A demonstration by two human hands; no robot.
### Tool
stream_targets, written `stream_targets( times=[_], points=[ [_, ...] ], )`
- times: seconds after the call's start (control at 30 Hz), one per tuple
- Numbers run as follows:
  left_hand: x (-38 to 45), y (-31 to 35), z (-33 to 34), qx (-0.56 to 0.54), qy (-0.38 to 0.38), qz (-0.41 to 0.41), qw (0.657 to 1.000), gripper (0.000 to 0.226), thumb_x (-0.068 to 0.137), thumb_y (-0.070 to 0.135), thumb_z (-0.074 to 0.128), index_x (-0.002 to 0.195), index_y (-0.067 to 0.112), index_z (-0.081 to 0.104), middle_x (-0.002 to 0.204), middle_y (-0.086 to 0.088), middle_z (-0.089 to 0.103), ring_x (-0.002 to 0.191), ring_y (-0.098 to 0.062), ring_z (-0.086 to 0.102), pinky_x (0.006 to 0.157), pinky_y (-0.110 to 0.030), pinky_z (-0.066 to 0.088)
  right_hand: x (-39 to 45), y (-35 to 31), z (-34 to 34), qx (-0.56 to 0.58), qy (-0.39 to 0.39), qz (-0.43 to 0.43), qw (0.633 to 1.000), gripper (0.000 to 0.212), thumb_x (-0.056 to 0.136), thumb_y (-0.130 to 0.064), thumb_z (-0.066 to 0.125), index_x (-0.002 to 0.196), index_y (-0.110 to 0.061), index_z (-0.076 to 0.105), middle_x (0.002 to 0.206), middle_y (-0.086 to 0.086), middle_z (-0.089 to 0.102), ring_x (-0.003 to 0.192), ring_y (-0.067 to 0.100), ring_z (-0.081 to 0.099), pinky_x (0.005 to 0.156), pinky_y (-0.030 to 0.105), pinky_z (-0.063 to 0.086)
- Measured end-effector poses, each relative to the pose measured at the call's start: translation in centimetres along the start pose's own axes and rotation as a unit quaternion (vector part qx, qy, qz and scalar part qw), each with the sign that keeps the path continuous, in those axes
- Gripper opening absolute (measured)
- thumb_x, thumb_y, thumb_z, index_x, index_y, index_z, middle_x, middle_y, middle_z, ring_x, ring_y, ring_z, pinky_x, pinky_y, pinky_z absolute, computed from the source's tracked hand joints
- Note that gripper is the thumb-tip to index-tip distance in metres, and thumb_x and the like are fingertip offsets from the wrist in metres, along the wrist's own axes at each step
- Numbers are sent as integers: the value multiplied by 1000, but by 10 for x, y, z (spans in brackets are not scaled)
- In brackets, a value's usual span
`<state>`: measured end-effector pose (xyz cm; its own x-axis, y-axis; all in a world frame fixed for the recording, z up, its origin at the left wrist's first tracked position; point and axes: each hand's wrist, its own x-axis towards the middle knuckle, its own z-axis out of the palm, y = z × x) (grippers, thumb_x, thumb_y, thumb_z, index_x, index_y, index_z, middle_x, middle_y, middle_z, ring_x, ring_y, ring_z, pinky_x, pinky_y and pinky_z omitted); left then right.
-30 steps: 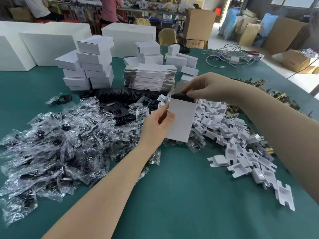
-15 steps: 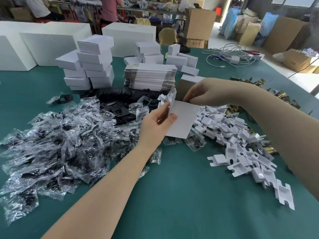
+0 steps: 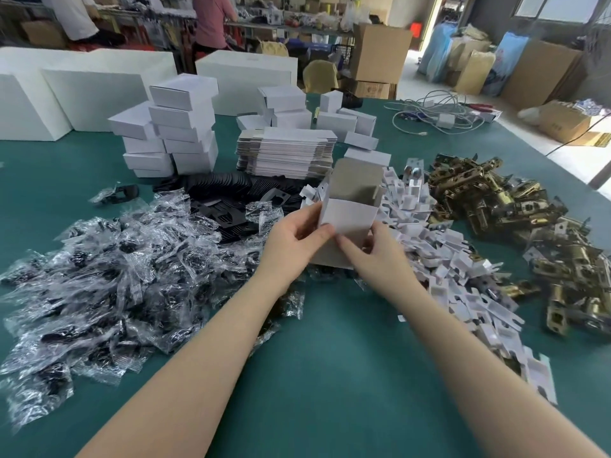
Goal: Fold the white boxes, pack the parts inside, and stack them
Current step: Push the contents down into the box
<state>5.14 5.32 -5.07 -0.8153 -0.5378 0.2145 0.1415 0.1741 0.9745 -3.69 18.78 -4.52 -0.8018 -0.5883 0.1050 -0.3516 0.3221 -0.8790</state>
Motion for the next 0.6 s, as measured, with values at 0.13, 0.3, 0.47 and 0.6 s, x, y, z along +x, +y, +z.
stream_targets(
  times=[0.13,0.3,0.47,0.6],
  points=[
    [0,17,-9,94,-22,-25,995,44,92,10,67,134,18,57,123,11,68,111,1,63,99,-25,50,-4,9,15,-9,46,-37,998,47,86,-43,71,123,-28,45,101,-18,60,89,-4,58,66,12,44],
    [2,46,-18,122,4,-26,992,52,91,23,69,140,24,52,131,16,59,116,3,56,96,-16,45,-8,17,18,-13,51,-81,995,56,83,-35,77,124,-36,40,99,-24,57,88,4,57,71,15,45],
    [33,81,-63,178,171,24,969,33,98,28,58,131,25,60,121,17,60,107,-1,55,89,-18,41,-7,19,17,-12,58,-91,994,45,83,-34,76,105,-47,39,93,-28,56,81,-8,57,65,10,43],
    [73,74,-132,476,139,-106,862,39,93,-1,53,128,11,64,129,-11,63,118,-29,58,106,-40,43,-7,20,17,2,57,-83,995,48,83,-33,77,108,-48,38,93,-28,56,83,-20,53,64,4,41]
  ],
)
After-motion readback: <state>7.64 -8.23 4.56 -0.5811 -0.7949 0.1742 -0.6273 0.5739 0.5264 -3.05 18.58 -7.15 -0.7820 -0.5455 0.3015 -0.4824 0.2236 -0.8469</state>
